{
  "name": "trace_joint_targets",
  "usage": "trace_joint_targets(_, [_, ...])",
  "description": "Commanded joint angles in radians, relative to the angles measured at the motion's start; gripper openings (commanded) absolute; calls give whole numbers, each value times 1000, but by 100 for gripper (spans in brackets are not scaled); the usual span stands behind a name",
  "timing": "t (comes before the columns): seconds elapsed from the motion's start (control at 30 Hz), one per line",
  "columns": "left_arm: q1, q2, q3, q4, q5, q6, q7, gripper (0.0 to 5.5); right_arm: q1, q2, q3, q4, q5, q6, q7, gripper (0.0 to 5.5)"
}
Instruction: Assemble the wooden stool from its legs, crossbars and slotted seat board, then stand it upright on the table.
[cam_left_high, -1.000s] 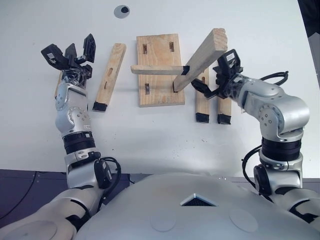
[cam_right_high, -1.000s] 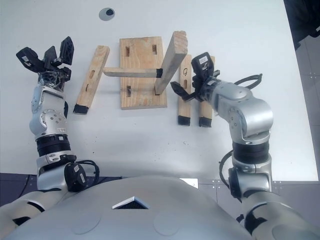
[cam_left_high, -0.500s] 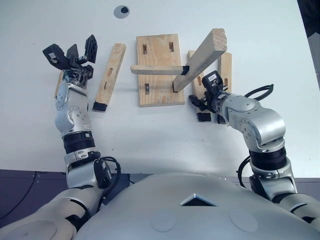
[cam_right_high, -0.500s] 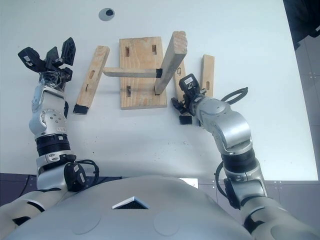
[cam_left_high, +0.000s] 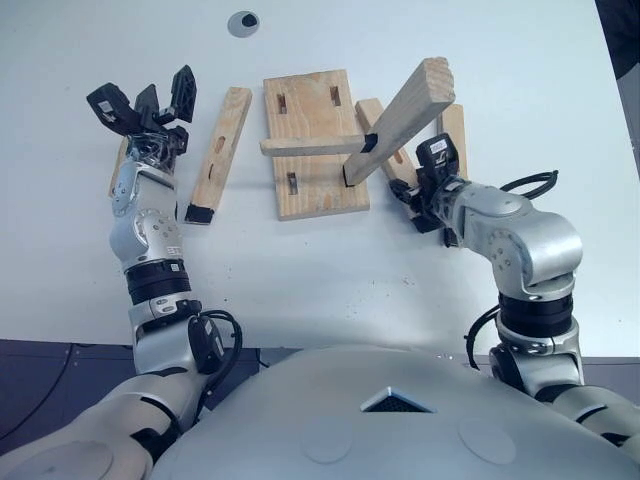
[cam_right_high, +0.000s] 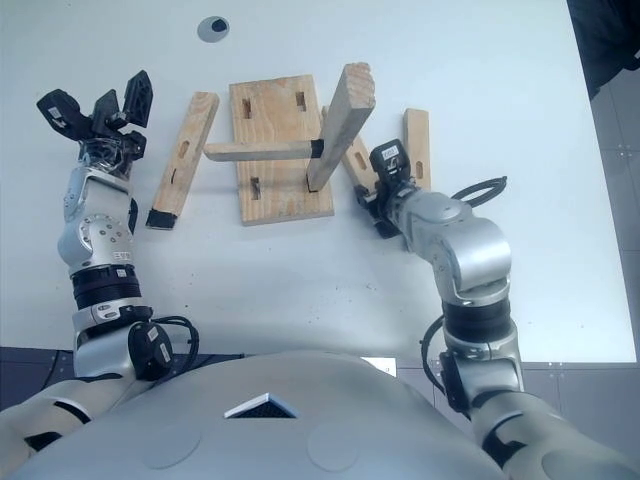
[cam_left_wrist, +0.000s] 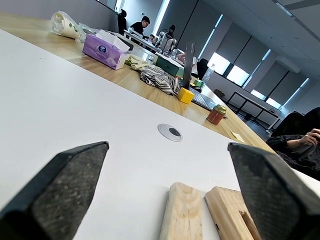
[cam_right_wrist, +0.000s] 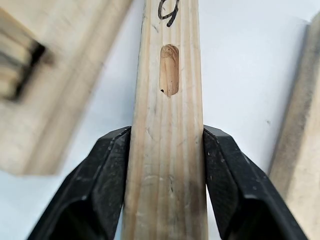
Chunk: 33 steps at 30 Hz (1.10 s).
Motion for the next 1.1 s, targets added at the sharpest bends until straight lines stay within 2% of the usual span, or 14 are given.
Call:
trace_joint_targets(0.03, [-17,42,12,1,4,0,-8,439,-111,76,-175,26,60,46,4,206])
trace_joint_targets(0.17, [-80,112,-23,16,21,-34,-118,439,-235,18,-233,138,76,-28,45,206])
trace_joint_targets(0.23, [-156,144,-73,25,26,-49,-225,439,-332,-20,-249,262,82,-198,131,206])
trace_joint_targets(0.37, [-319,155,-149,74,-33,10,-436,439,-456,-60,-220,511,70,-554,333,206])
trace_joint_targets(0.53, [-440,149,-189,176,-105,141,-623,439,-552,-30,-205,716,176,-746,655,205])
trace_joint_targets(0.63, [-444,129,-193,154,-176,253,-685,439,-578,-27,-207,768,263,-783,861,205])
trace_joint_targets(0.73, [-415,113,-207,74,-245,363,-729,439,-605,-43,-190,831,297,-782,989,205])
trace_joint_targets(0.9, [-410,92,-205,-13,-320,480,-716,439,-624,-47,-170,874,299,-781,1062,205])
trace_joint_targets(1.1, [-435,85,-195,-11,-341,529,-679,439,-628,-39,-135,882,287,-783,1102,205])
